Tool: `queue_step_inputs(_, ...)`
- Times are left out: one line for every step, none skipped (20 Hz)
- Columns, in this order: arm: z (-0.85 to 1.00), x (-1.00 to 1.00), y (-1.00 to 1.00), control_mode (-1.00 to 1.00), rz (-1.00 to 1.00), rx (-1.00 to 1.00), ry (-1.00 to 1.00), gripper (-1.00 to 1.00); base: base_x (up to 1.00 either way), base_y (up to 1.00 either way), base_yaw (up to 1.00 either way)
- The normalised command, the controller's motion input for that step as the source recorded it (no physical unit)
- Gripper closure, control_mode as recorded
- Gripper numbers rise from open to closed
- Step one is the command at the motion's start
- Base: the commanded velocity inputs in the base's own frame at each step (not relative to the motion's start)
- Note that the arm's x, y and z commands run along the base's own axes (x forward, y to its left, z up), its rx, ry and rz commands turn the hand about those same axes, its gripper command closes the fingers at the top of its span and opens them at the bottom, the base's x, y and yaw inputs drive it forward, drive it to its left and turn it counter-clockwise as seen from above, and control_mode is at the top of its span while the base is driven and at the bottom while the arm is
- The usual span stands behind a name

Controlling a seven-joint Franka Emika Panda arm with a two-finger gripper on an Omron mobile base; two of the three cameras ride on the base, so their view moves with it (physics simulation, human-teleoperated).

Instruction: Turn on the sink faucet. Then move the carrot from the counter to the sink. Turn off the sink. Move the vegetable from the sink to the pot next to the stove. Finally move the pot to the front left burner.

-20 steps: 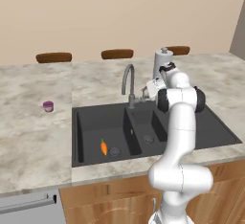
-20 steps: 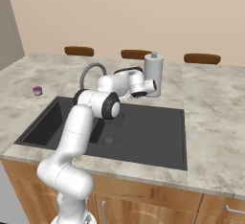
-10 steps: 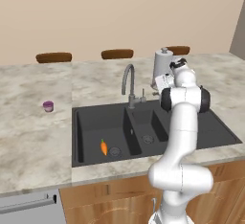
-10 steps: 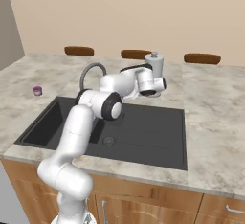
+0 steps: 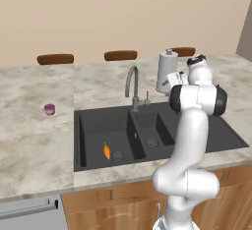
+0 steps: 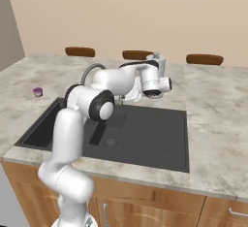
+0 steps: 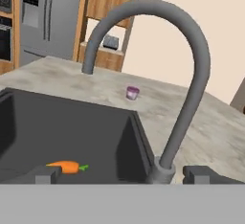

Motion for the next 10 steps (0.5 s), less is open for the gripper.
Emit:
queue_step_inputs(0.49,-0.91,0.24,-1.00,0.00,0.00,-0.09,-1.00,0.00,0.00,0.00)
queue_step_inputs(0.49,-0.89,0.28,-1.00,0.00,0.00,-0.08,-1.00,0.00,0.00,0.00)
queue_step_inputs(0.49,-0.87,0.28,-1.00,0.00,0.00,-0.08,-1.00,0.00,0.00,0.00)
queue_step_inputs(0.50,-0.86,0.31,-1.00,0.00,-0.01,-0.08,-1.00,0.00,0.00,0.00)
queue_step_inputs(0.51,-0.86,0.34,-1.00,0.00,0.00,-0.06,-1.00,0.00,0.00,0.00)
queue_step_inputs(0.51,-0.86,0.34,-1.00,0.00,0.00,-0.05,-1.00,0.00,0.00,0.00)
queue_step_inputs(0.53,-0.85,0.35,-1.00,0.00,0.00,-0.03,-1.00,0.00,0.00,0.00)
queue_step_inputs(0.53,-0.86,0.36,-1.00,0.00,0.00,-0.01,-1.00,0.00,0.00,0.00)
queue_step_inputs(0.53,-0.82,0.38,-1.00,0.00,0.00,0.00,-1.00,0.00,0.00,0.00)
queue_step_inputs(0.53,-0.84,0.35,-1.00,0.00,0.00,0.00,-1.00,0.00,0.00,0.00)
